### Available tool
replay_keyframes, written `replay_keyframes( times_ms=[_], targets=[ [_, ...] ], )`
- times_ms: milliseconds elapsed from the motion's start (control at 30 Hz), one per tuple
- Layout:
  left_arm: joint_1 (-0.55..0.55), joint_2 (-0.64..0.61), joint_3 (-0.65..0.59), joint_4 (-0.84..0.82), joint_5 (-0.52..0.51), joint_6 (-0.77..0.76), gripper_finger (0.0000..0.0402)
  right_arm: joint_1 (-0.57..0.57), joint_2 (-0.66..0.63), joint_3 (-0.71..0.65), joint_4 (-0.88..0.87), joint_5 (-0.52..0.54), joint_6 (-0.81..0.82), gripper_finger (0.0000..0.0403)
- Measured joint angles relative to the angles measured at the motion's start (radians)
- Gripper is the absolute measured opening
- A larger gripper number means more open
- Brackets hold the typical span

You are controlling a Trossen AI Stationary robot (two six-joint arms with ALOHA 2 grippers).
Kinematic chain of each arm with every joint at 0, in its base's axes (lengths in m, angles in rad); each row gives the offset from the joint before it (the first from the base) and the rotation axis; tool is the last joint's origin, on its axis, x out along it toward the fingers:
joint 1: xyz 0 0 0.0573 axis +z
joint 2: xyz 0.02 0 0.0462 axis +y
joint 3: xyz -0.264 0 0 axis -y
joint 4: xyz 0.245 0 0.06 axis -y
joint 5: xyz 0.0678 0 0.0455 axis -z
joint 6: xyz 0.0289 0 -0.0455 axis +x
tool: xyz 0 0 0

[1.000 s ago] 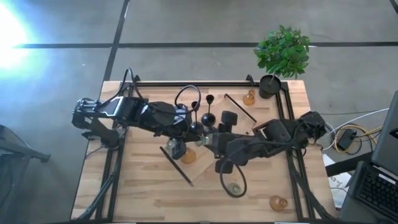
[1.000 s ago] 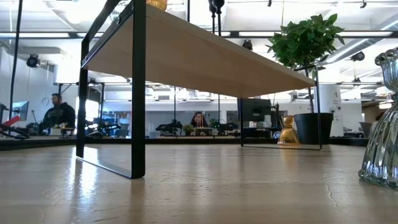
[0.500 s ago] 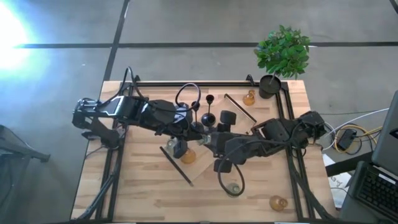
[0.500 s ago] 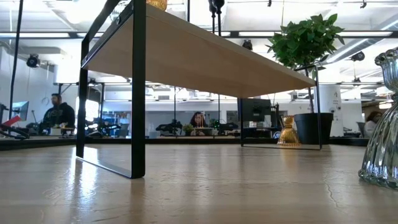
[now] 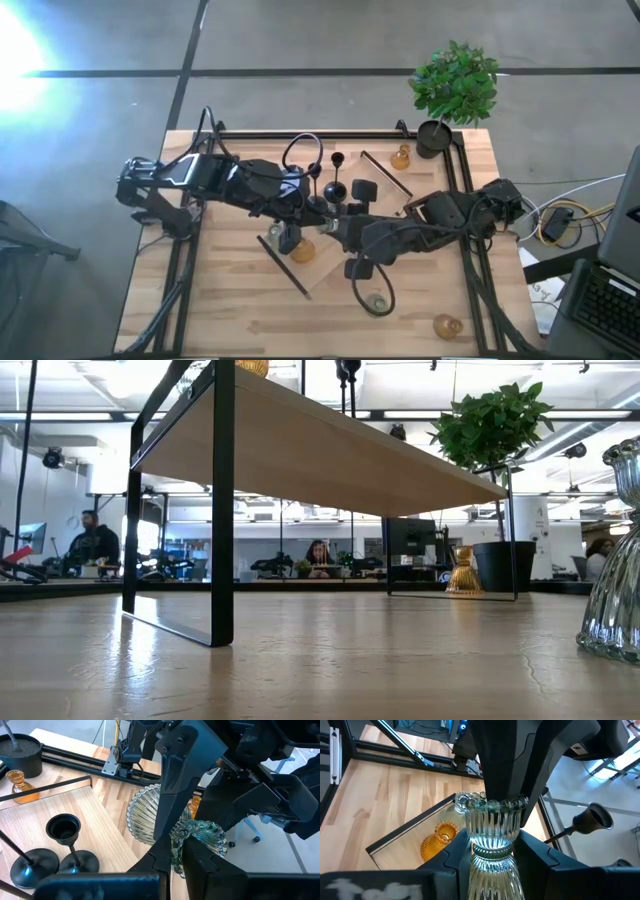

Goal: Pick & Place candle stick holders
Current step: Put the left green candle holder on the shelf

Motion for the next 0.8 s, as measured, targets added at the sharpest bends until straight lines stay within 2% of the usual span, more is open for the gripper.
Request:
replay_keyframes(
  times_ms=[200, 400, 500, 667, 800],
  targets=[
    [0.000, 0.000, 0.000, 0.000, -0.001, 0.018, 0.0032, 0.000, 0.000, 0.000, 0.003, 0.002, 0.001, 0.0112],
    [0.000, 0.000, 0.001, 0.019, -0.001, 0.086, 0.0093, -0.001, -0.013, 0.000, 0.009, 0.000, 0.061, 0.0109],
    [0.000, 0.000, 0.002, 0.022, -0.010, 0.104, 0.0110, -0.001, -0.021, -0.001, 0.006, 0.000, 0.086, 0.0109],
    [-0.002, -0.011, 0.002, 0.010, -0.050, 0.135, 0.0116, 0.006, -0.029, -0.001, -0.034, 0.008, 0.144, 0.0107],
    [-0.005, -0.044, 0.002, -0.006, -0.108, 0.167, 0.0118, 0.030, -0.044, -0.009, -0.061, 0.090, 0.187, 0.0107]
  ],
)
